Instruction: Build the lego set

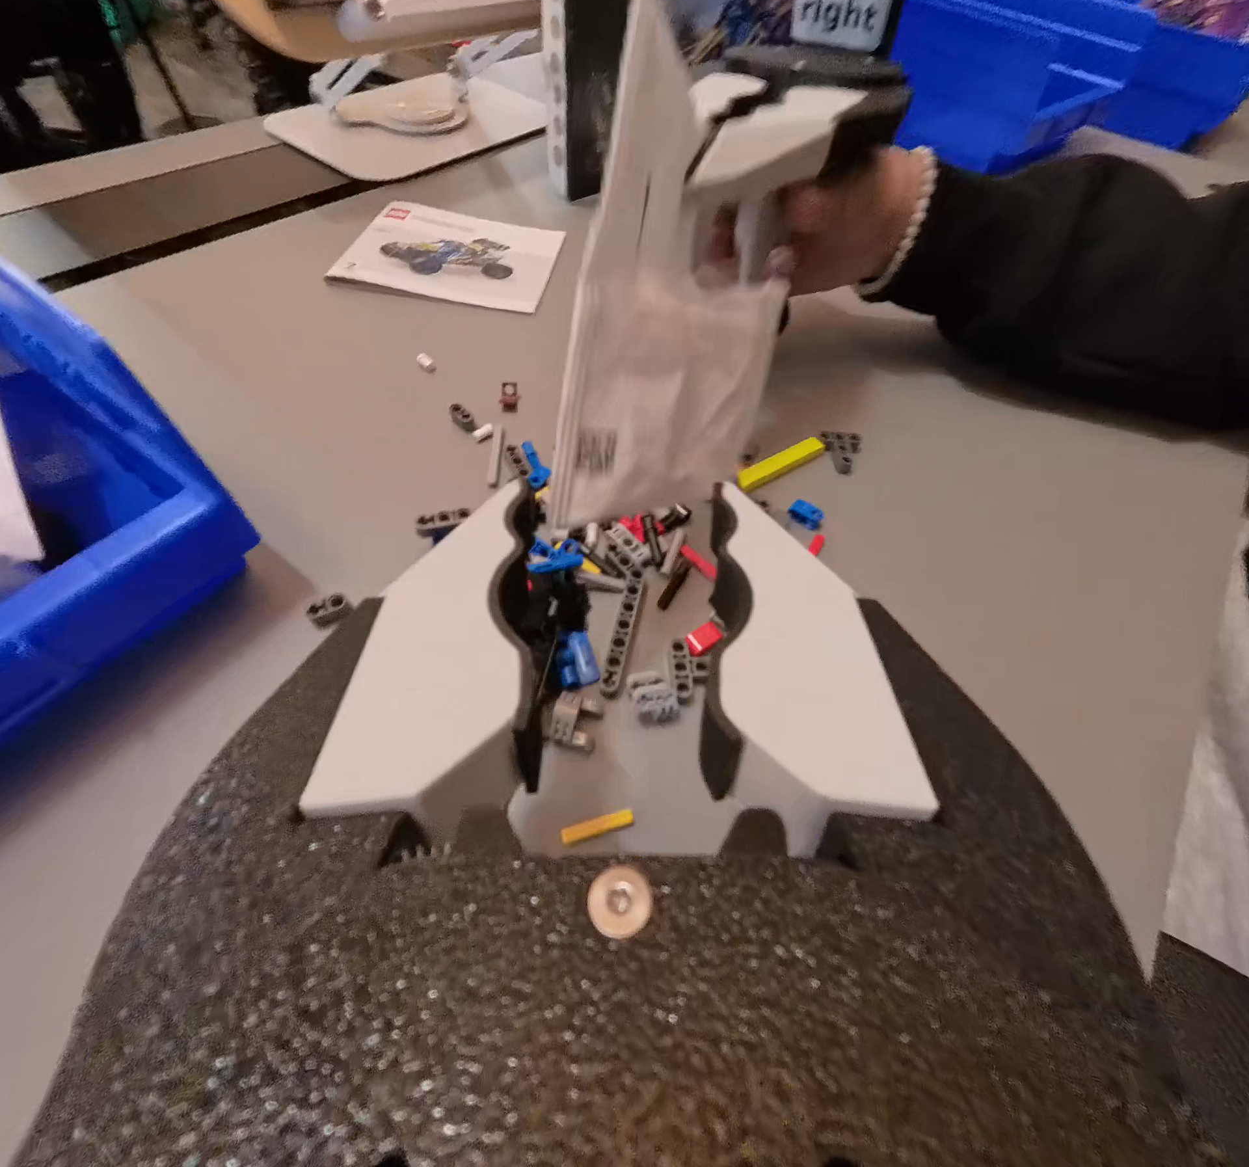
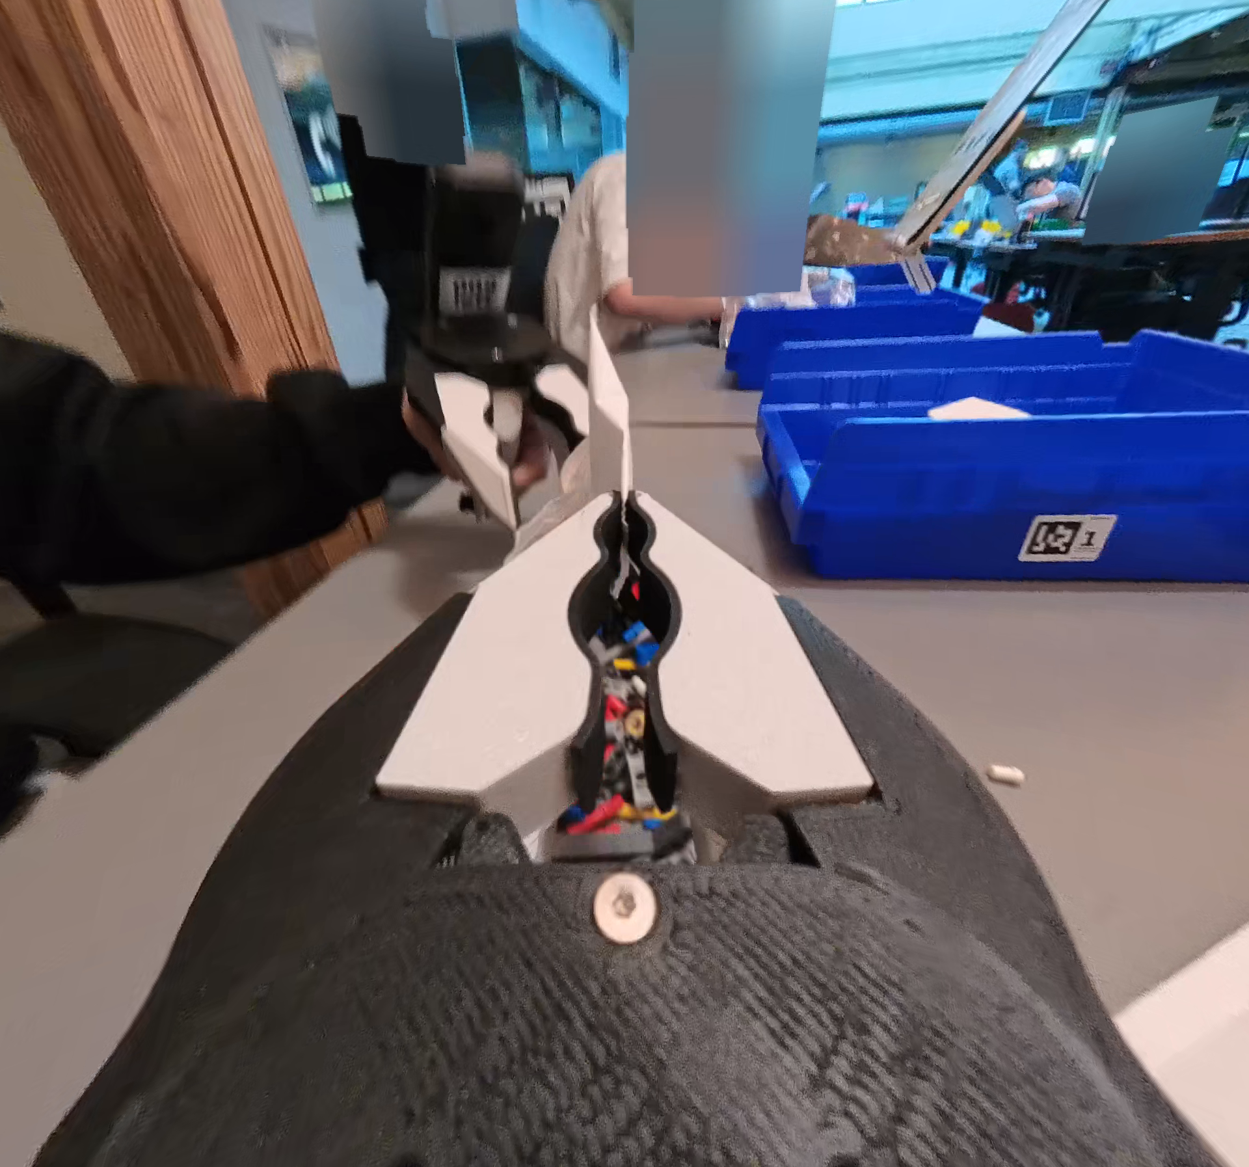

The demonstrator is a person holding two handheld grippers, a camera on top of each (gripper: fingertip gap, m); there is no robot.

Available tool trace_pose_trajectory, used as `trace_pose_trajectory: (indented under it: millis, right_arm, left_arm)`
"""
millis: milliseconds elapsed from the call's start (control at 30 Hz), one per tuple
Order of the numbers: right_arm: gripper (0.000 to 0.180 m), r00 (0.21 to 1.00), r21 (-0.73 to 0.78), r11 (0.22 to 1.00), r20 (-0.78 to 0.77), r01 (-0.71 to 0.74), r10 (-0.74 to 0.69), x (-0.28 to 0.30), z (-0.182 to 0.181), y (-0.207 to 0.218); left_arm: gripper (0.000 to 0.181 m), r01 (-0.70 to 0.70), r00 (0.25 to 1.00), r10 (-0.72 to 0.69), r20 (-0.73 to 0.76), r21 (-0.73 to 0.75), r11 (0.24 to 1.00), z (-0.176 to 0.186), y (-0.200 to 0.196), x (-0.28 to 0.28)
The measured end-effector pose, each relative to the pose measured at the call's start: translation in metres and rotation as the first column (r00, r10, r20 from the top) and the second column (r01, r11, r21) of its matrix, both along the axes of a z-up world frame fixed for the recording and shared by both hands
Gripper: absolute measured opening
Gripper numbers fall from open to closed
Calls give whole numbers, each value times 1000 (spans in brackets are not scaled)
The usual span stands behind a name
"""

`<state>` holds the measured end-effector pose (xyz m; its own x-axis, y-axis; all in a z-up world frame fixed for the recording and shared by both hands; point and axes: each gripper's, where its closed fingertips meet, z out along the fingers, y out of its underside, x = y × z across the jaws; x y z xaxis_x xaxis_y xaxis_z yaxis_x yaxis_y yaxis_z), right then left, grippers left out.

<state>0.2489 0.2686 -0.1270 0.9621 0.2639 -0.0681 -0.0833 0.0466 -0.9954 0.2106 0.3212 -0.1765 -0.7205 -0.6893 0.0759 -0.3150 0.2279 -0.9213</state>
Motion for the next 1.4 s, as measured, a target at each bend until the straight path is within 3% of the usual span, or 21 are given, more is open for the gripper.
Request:
trace_pose_trajectory:
  millis: [100,200,300,433,500,633,800,900,967,1033,1167,1300,1400]
  right_arm:
    - [0,996,83,996,-83,-37,44,-2,18,-7]
    - [0,995,114,992,-85,-51,61,-5,24,-10]
    - [0,988,185,981,-130,-55,80,-8,40,-13]
    - [0,990,188,981,-118,-53,77,-11,47,-14]
    - [0,995,171,984,-79,-40,54,-11,45,-14]
    - [0,997,172,985,-65,-19,30,-11,59,-19]
    - [49,997,108,993,-59,-46,52,-19,79,-32]
    - [58,977,6,986,-137,-164,163,-45,81,-36]
    - [57,972,-75,973,-106,-219,211,-67,75,-30]
    - [55,985,-162,972,12,-169,173,-79,62,-18]
    - [3,973,-81,995,218,-64,80,-86,69,-1]
    - [0,915,-31,999,401,-24,34,-85,70,-1]
    - [0,809,-4,994,582,107,-85,-66,69,-4]
  left_arm:
    - [55,-22,1000,22,-13,-55,998,-2,0,-3]
    - [58,36,997,-50,-54,-234,972,12,-17,-10]
    - [57,101,977,-171,-127,-429,897,26,-36,-17]
    - [25,146,976,-212,-49,-576,804,56,-44,-17]
    - [0,155,976,-215,-24,-616,772,67,-43,-16]
    - [0,207,968,-253,-5,-558,804,63,-48,-21]
    - [0,335,930,-353,98,-617,712,85,-47,-39]
    - [0,418,903,-375,211,-635,650,100,-43,-49]
    - [0,445,895,-338,290,-607,658,107,-41,-51]
    - [0,459,885,-287,366,-581,673,117,-39,-50]
    - [0,456,863,-238,445,-484,747,124,-44,-50]
    - [3,412,867,-224,445,-386,826,122,-46,-47]
    - [20,292,881,-164,445,-237,927,116,-38,-36]
